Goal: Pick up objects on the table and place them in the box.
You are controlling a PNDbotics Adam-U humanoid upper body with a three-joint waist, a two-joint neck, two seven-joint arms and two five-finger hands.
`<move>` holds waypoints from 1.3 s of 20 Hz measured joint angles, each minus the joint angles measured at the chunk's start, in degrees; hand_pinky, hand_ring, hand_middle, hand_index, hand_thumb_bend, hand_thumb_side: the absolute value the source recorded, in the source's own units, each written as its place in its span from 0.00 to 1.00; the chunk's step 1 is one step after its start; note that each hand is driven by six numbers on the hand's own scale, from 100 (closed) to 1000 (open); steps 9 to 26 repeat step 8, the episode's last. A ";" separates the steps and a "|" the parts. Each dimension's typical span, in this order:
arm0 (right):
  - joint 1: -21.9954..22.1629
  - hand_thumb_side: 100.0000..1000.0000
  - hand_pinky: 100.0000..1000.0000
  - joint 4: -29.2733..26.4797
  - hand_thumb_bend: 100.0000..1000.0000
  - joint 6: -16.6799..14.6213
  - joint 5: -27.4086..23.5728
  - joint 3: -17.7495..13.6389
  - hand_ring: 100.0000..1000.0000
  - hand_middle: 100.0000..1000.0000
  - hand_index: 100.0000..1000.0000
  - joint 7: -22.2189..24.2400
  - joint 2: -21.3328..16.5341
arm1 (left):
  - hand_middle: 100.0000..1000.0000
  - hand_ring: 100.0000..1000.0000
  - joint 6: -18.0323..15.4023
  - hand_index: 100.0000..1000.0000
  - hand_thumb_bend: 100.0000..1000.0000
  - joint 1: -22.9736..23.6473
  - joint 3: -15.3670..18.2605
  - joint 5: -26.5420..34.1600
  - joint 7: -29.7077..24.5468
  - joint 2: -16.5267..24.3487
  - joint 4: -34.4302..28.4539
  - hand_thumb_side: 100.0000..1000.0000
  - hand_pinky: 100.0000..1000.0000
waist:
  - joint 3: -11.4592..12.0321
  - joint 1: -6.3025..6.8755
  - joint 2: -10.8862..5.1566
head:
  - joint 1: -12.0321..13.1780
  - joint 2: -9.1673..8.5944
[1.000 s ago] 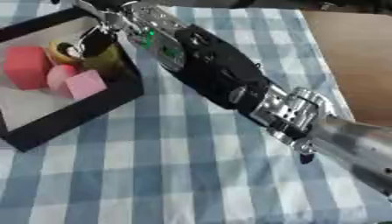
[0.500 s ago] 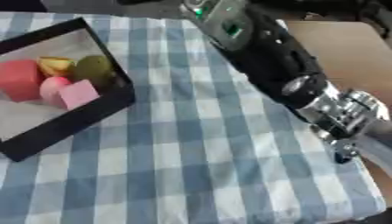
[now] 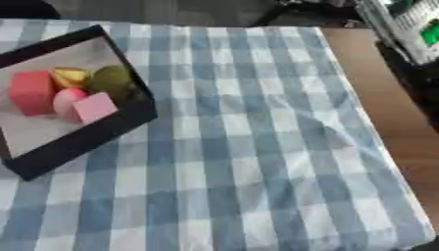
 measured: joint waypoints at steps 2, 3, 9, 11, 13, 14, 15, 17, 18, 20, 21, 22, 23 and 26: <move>4.80 0.30 0.83 -0.17 0.03 -2.94 -1.09 -2.09 0.79 0.72 0.86 -2.35 -0.20 | 0.85 0.97 0.06 0.83 0.00 0.07 -0.17 0.00 -0.23 -0.02 0.12 0.76 0.84 | -0.83 0.09 0.00 | 1.15 0.00; 6.90 0.30 0.84 -0.19 0.02 -4.28 -1.46 -2.89 0.81 0.73 0.86 -3.48 -0.20 | 0.85 0.97 0.05 0.84 0.00 0.11 -0.29 0.01 -0.33 -0.05 0.20 0.76 0.84 | -1.27 0.25 0.00 | 1.70 0.00; 14.63 0.33 0.84 -0.20 0.01 -9.44 -2.11 -5.64 0.83 0.76 0.88 -7.60 1.74 | 0.87 0.97 0.08 0.84 0.00 0.55 -0.66 0.10 -0.87 -0.46 0.42 0.76 0.84 | -3.18 1.63 0.00 | 4.17 0.00; 14.63 0.33 0.84 -0.20 0.01 -9.44 -2.11 -5.64 0.83 0.76 0.88 -7.60 1.74 | 0.87 0.97 0.08 0.84 0.00 0.55 -0.66 0.10 -0.87 -0.46 0.42 0.76 0.84 | -3.18 1.63 0.00 | 4.17 0.00; 14.63 0.33 0.84 -0.20 0.01 -9.44 -2.11 -5.64 0.83 0.76 0.88 -7.60 1.74 | 0.87 0.97 0.08 0.84 0.00 0.55 -0.66 0.10 -0.87 -0.46 0.42 0.76 0.84 | -3.18 1.63 0.00 | 4.17 0.00; 14.63 0.33 0.84 -0.20 0.01 -9.44 -2.11 -5.64 0.83 0.76 0.88 -7.60 1.74 | 0.87 0.97 0.08 0.84 0.00 0.55 -0.66 0.10 -0.87 -0.46 0.42 0.76 0.84 | -3.18 1.63 0.00 | 4.17 0.00; 14.63 0.33 0.84 -0.20 0.01 -9.44 -2.11 -5.64 0.83 0.76 0.88 -7.60 1.74 | 0.87 0.97 0.08 0.84 0.00 0.55 -0.66 0.10 -0.87 -0.46 0.42 0.76 0.84 | -3.18 1.63 0.00 | 4.17 0.00; 14.63 0.33 0.84 -0.20 0.01 -9.44 -2.11 -5.64 0.83 0.76 0.88 -7.60 1.74 | 0.87 0.97 0.08 0.84 0.00 0.55 -0.66 0.10 -0.87 -0.46 0.42 0.76 0.84 | -3.18 1.63 0.00 | 4.17 0.00; 14.63 0.33 0.84 -0.20 0.01 -9.44 -2.11 -5.64 0.83 0.76 0.88 -7.60 1.74 | 0.87 0.97 0.08 0.84 0.00 0.55 -0.66 0.10 -0.87 -0.46 0.42 0.76 0.84 | -3.18 1.63 0.00 | 4.17 0.00; 14.63 0.33 0.84 -0.20 0.01 -9.44 -2.11 -5.64 0.83 0.76 0.88 -7.60 1.74 | 0.87 0.97 0.08 0.84 0.00 0.55 -0.66 0.10 -0.87 -0.46 0.42 0.76 0.84 | -3.18 1.63 0.00 | 4.17 0.00; 14.63 0.33 0.84 -0.20 0.01 -9.44 -2.11 -5.64 0.83 0.76 0.88 -7.60 1.74 | 0.87 0.97 0.08 0.84 0.00 0.55 -0.66 0.10 -0.87 -0.46 0.42 0.76 0.84 | -3.18 1.63 0.00 | 4.17 0.00; 14.63 0.33 0.84 -0.20 0.01 -9.44 -2.11 -5.64 0.83 0.76 0.88 -7.60 1.74 | 0.87 0.97 0.08 0.84 0.00 0.55 -0.66 0.10 -0.87 -0.46 0.42 0.76 0.84 | -3.18 1.63 0.00 | 4.17 0.00; 14.63 0.33 0.84 -0.20 0.01 -9.44 -2.11 -5.64 0.83 0.76 0.88 -7.60 1.74 | 0.87 0.97 0.08 0.84 0.00 0.55 -0.66 0.10 -0.87 -0.46 0.42 0.76 0.84 | -3.18 1.63 0.00 | 4.17 0.00; 14.63 0.33 0.84 -0.20 0.01 -9.44 -2.11 -5.64 0.83 0.76 0.88 -7.60 1.74 | 0.87 0.97 0.08 0.84 0.00 0.55 -0.66 0.10 -0.87 -0.46 0.42 0.76 0.84 | -3.18 1.63 0.00 | 4.17 0.00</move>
